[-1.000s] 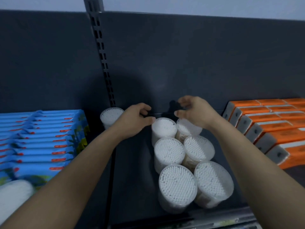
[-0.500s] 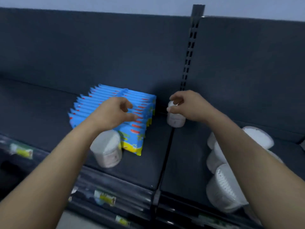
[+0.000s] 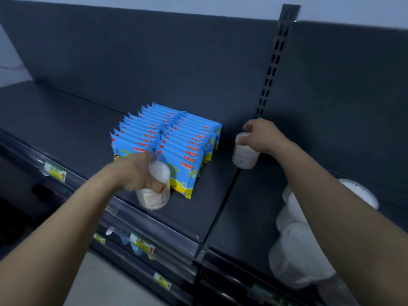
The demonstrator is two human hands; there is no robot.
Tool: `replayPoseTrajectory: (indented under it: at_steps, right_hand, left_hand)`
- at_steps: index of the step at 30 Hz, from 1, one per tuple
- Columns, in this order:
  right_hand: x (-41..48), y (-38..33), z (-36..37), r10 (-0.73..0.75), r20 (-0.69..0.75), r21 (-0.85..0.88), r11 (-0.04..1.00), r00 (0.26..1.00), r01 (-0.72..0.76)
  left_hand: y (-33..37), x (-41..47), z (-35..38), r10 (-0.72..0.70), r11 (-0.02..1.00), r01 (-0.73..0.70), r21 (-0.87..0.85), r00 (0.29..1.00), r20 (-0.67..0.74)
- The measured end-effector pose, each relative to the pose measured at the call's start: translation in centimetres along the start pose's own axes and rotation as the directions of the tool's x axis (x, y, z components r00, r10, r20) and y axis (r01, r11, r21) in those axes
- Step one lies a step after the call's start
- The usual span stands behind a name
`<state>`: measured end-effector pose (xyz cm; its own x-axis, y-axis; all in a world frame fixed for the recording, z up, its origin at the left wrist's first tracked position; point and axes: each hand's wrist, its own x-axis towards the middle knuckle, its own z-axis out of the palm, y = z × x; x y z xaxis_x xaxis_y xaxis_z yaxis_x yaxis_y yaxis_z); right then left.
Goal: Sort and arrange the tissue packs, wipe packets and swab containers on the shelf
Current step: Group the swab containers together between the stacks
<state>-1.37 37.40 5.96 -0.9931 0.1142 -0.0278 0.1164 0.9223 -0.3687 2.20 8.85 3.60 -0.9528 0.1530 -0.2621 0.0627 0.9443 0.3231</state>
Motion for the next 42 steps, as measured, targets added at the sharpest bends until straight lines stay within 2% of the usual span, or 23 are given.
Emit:
replayPoseTrajectory:
  at_steps: [3,7,9,16,21,25,28,32,38,42]
  right_hand:
    - [1.1,1.7,0.1,0.118,0.096,-0.14,0.985,0.988,-0.104]
    - [2.1,2.6,0.9,0.158,0.163,-0.141,0.981,0.974,-0.135]
    - [2.6,2.5,1.4,0.14,0.14,-0.107,0.986,0.98,-0.126]
    - [2.9,1.0,2.3,0.171,0.003,-0.06,0.983,0.985,-0.171]
    - [1.2,1.2,0.3,0.196,-0.018,0.097,0.976,0.98,-0.193]
    - [-2.2,1.4,-3.6,0.26,-0.047,0.209,0.947,0.964,-0.245]
    - [-5.8,1.7,-6.0,0.362,-0.126,0.311,0.899,0.924,-0.309]
    - [-11.2,2.2,-7.7,0.514,-0.207,0.384,0.825,0.832,-0.415]
    - [-18.9,3.4,-9.0,0.587,-0.385,0.38,0.804,0.712,-0.458]
    - [-23.5,5.2,-10.0,0.647,-0.424,0.354,0.763,0.634,-0.541]
  left_hand:
    - [1.8,-0.9,-0.7,0.04,0.997,-0.038,-0.065,0.999,0.03]
    - [4.7,-1.6,-1.2,0.165,0.96,-0.144,-0.239,0.984,0.069]
    - [5.8,-1.6,-1.1,0.181,0.95,-0.152,-0.274,0.98,0.085]
    - [6.7,-0.8,-0.4,0.166,0.962,-0.15,-0.228,0.985,0.05]
    - [7.7,-0.3,-0.1,0.199,0.933,-0.181,-0.311,0.98,0.028]
    - [9.1,0.2,-0.2,0.276,0.887,-0.267,-0.378,0.961,-0.031]
    - [10.5,-0.2,-0.3,0.353,0.812,-0.335,-0.479,0.934,-0.055]
    - [12.1,-1.0,-0.3,0.451,0.697,-0.435,-0.57,0.884,-0.122]
    - [15.4,-3.6,0.3,0.585,0.58,-0.53,-0.618,0.799,-0.136]
    - [18.2,-6.0,1.7,0.678,0.528,-0.568,-0.631,0.73,-0.09]
